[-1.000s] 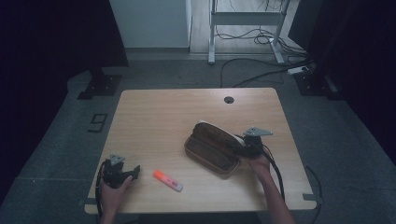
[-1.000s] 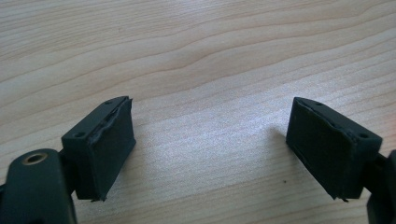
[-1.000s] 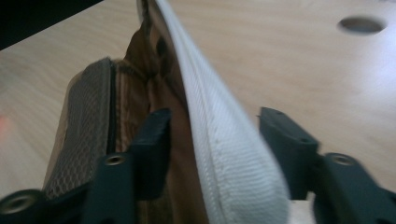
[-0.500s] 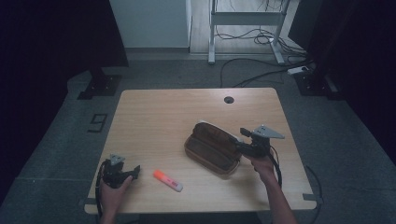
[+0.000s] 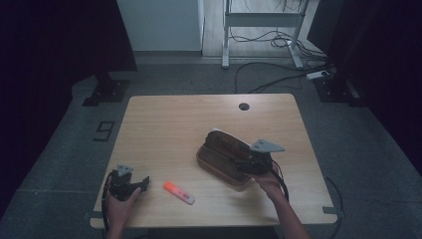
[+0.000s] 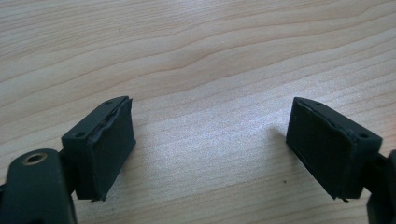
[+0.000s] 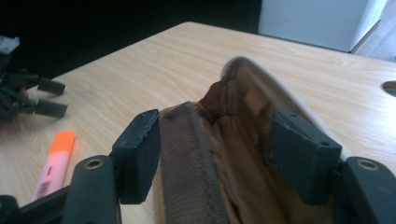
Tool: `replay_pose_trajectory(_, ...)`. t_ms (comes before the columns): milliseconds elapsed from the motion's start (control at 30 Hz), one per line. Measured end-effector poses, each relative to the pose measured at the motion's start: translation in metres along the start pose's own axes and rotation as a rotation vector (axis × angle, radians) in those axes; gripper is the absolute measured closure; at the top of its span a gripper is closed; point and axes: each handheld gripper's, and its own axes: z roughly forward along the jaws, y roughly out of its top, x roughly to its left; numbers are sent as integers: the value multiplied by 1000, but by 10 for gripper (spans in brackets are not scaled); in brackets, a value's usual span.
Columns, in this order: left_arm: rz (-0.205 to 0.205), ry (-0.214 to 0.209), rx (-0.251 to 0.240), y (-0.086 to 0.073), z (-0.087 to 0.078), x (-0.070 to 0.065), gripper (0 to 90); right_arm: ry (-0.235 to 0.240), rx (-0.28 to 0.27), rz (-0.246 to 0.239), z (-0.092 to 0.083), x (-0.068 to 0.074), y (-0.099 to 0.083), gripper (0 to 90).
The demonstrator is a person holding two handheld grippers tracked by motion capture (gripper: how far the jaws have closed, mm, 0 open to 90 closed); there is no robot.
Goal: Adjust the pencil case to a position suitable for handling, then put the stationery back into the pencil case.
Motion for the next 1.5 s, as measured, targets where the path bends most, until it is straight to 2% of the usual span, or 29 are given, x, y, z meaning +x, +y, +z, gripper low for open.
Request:
replay_pose_trajectory(200, 0, 0, -1, 0, 0, 0, 150, 35, 19, 0, 10, 13, -4, 341)
replay_pose_trajectory(767, 0, 0, -1, 0, 0, 0, 150, 148, 112, -68, 39, 66, -16, 343)
replay_pose_trajectory(1100, 0, 0, -1, 0, 0, 0, 149, 169, 136, -78, 47, 78, -21, 348)
replay_pose_trajectory(1500, 0, 1, -1, 0, 0, 0, 149, 219, 146, -75, 53, 95, -25, 359)
